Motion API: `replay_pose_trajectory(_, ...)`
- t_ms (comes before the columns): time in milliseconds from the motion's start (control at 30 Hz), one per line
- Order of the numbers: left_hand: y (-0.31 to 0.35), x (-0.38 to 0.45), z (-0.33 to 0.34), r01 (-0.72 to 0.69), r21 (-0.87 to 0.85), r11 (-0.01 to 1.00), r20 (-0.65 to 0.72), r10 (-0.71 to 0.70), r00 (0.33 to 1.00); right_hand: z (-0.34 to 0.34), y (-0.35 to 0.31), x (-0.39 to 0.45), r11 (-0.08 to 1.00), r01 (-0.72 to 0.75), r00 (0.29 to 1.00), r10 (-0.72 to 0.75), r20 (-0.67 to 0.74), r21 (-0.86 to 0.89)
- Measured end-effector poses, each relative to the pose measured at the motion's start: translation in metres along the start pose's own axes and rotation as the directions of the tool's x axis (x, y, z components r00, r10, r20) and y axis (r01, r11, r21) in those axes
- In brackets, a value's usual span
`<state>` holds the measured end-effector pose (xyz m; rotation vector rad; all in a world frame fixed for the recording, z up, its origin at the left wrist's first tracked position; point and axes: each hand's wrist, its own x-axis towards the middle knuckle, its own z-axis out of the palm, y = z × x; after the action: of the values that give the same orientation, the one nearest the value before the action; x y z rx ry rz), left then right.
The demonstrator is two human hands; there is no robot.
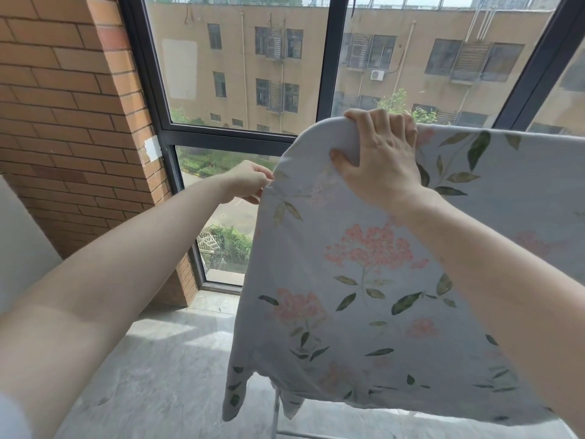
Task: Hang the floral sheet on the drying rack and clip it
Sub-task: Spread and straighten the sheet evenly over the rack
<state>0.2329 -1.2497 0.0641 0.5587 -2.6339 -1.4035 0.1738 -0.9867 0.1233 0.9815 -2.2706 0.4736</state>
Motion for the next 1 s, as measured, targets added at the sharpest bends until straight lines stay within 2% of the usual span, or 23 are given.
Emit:
replay_pose_trajectory(67,-0.002,-0.001,0.0,0.077,0.032,0.997,0.155,-0.081,0.985,-0.001,0.003,0.0,1.0,-0.001,1.0,0.001,-0.001,-0.007)
replay_pose_trajectory(167,-0.009,-0.006,0.0,0.082,-0.035,0.996,0.2,-0.074,0.977,-0.002,0.004,-0.002,1.0,0.01,1.0,-0.01,0.006,-0.006)
replay_pose_trajectory(200,-0.014,-0.007,0.003,0.062,-0.095,0.994,0.152,-0.047,0.987,-0.002,0.004,-0.003,1.0,0.016,1.0,-0.016,0.009,-0.005)
replay_pose_trajectory(267,-0.026,-0.011,0.013,-0.03,-0.231,0.973,-0.084,0.011,0.996,-0.002,0.004,-0.003,1.0,0.023,1.0,-0.023,0.01,0.0)
replay_pose_trajectory(333,-0.043,-0.023,0.026,-0.15,-0.282,0.948,-0.344,0.046,0.938,-0.002,0.004,-0.005,1.0,0.026,1.0,-0.026,0.006,0.014)
replay_pose_trajectory(400,-0.06,-0.044,0.042,-0.198,-0.226,0.954,-0.416,0.089,0.905,-0.001,0.005,-0.008,0.999,0.039,0.999,-0.039,-0.001,0.024)
replay_pose_trajectory(500,-0.084,-0.068,0.064,-0.17,-0.01,0.985,-0.289,0.16,0.944,0.001,0.007,-0.011,0.998,0.051,0.999,-0.05,-0.009,0.029)
replay_pose_trajectory(633,-0.115,-0.064,0.072,-0.084,0.218,0.972,-0.206,0.13,0.97,0.0,0.008,-0.009,0.998,0.038,0.999,-0.038,0.009,0.041)
replay_pose_trajectory(800,-0.131,-0.05,0.075,0.02,0.313,0.949,-0.237,0.057,0.97,0.002,0.0,-0.019,0.997,0.033,0.999,-0.034,0.009,0.064)
replay_pose_trajectory(1000,-0.138,-0.042,0.073,0.103,0.353,0.93,-0.302,0.009,0.953,0.032,-0.007,-0.095,0.977,0.001,1.0,-0.001,0.0,0.213)
